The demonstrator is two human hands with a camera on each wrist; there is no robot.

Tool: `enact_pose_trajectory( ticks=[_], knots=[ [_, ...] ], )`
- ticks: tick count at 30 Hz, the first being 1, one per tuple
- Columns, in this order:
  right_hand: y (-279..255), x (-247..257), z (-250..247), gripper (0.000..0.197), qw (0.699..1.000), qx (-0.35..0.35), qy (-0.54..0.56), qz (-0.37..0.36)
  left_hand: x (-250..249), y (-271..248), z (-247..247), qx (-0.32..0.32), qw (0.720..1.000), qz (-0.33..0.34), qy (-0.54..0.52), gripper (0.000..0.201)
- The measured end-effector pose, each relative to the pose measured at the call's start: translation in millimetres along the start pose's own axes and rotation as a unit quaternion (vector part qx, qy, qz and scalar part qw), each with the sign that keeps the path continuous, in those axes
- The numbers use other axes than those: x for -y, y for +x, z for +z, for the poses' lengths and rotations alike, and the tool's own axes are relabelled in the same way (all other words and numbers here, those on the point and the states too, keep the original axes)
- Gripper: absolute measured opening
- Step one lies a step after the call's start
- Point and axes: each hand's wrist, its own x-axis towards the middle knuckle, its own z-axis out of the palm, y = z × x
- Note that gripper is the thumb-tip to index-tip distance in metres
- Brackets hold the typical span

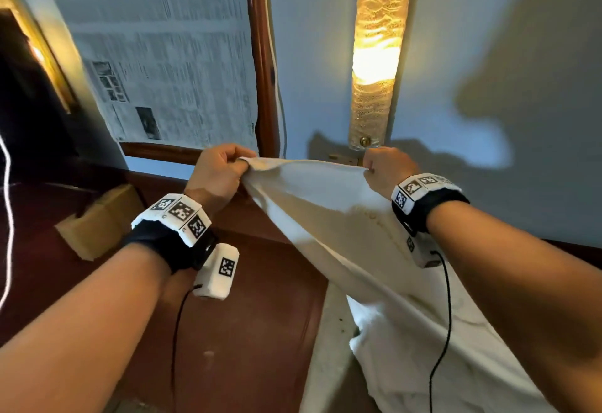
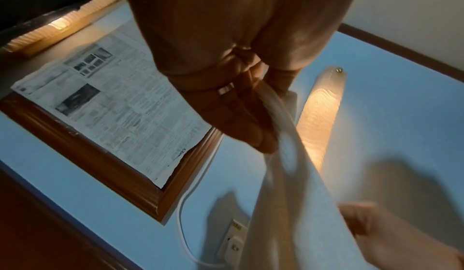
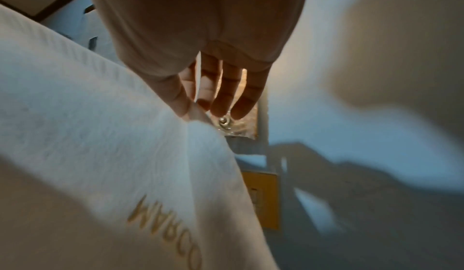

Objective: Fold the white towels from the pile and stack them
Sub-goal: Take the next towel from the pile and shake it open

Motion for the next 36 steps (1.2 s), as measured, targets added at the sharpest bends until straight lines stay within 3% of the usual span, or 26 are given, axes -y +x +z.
enact_pose_trajectory(
  ticks=[2, 5, 8, 11, 13, 18, 21, 25, 27, 29, 32, 34, 36],
  knots=[
    [8.2, 18.9, 7.7, 0.008, 0.998, -0.018, 0.036, -0.04, 3.2, 8.7, 10.9, 0.003, 1.0, -0.013, -0.028, 0.022],
    [-3.8, 56.7, 24.1, 0.022, 0.983, 0.009, 0.146, -0.109, 11.6, 21.3, 37.4, 0.014, 0.999, -0.02, -0.028, 0.015],
    [-23.8, 85.3, 36.6, 0.032, 0.971, 0.013, 0.201, -0.126, 13.2, 31.6, 62.3, -0.003, 0.999, -0.027, -0.031, 0.02],
    [-32.8, 96.4, 48.9, 0.04, 0.981, 0.008, 0.18, -0.074, 9.9, 43.3, 69.7, -0.013, 0.998, -0.036, -0.042, 0.026],
    [-37.2, 100.9, 56.1, 0.034, 0.99, 0.006, 0.136, -0.038, 6.8, 48.7, 64.7, 0.004, 0.998, -0.024, -0.057, 0.025],
    [-34.9, 96.7, 53.4, 0.014, 0.997, 0.006, 0.051, 0.061, 16.2, 63.8, 35.3, 0.104, 0.994, 0.034, 0.015, 0.03],
    [-33.8, 108.1, 32.5, 0.014, 0.995, -0.04, 0.027, 0.084, 33.0, 74.7, 12.4, 0.171, 0.966, 0.108, 0.163, 0.027],
    [-29.1, 138.2, 2.1, 0.017, 0.988, -0.1, 0.03, 0.111, 50.4, 87.7, -13.3, 0.26, 0.922, 0.159, 0.237, 0.046],
    [-33.1, 147.5, -8.9, 0.021, 0.986, -0.116, 0.025, 0.116, 52.3, 90.0, -20.4, 0.238, 0.891, 0.235, 0.306, 0.034],
    [-42.8, 155.2, -18.2, 0.022, 0.985, -0.127, -0.003, 0.119, 46.0, 90.3, -24.1, 0.176, 0.879, 0.286, 0.339, 0.019],
    [-60.2, 157.9, -29.1, 0.023, 0.973, -0.185, -0.012, 0.138, 40.3, 97.2, -23.4, 0.119, 0.914, 0.316, 0.225, 0.015],
    [-72.3, 152.7, -32.6, 0.024, 0.965, -0.221, -0.011, 0.144, 36.0, 99.7, -24.2, 0.17, 0.93, 0.324, 0.034, 0.02],
    [-84.5, 143.2, -30.2, 0.021, 0.965, -0.211, -0.027, 0.151, 26.2, 93.2, -24.6, 0.253, 0.918, 0.274, -0.131, 0.026]
  ],
)
